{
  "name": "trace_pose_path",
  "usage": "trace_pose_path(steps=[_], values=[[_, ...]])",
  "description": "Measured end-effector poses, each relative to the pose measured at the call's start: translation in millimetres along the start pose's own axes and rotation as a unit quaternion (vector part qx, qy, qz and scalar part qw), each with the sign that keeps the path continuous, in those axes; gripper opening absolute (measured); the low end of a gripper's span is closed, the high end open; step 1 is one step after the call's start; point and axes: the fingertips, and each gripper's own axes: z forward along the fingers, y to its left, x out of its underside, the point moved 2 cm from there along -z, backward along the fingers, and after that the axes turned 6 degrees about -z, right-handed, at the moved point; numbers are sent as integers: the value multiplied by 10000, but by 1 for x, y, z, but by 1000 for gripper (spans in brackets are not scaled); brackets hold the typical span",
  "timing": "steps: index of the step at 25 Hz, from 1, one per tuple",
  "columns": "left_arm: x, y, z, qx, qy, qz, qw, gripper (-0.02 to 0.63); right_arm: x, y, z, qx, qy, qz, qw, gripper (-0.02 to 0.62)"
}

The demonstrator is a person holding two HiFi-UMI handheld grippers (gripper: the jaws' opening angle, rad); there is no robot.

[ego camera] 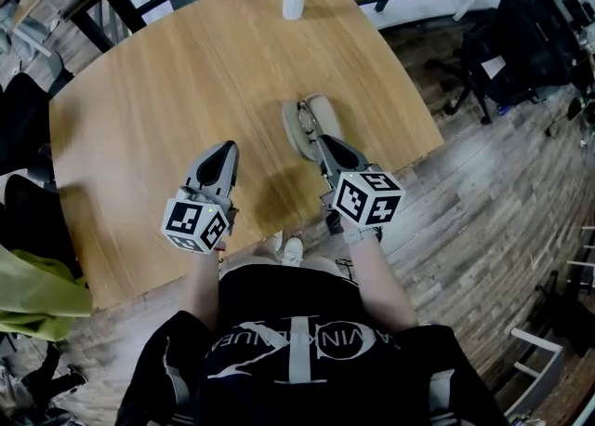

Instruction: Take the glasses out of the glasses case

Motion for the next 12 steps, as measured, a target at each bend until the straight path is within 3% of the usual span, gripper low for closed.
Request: trace_pose_path(steps=[12], values=[[-15,-5,-9,2,-170,108,9998,15,-13,9,-14,-68,-219,-99,9997,40]])
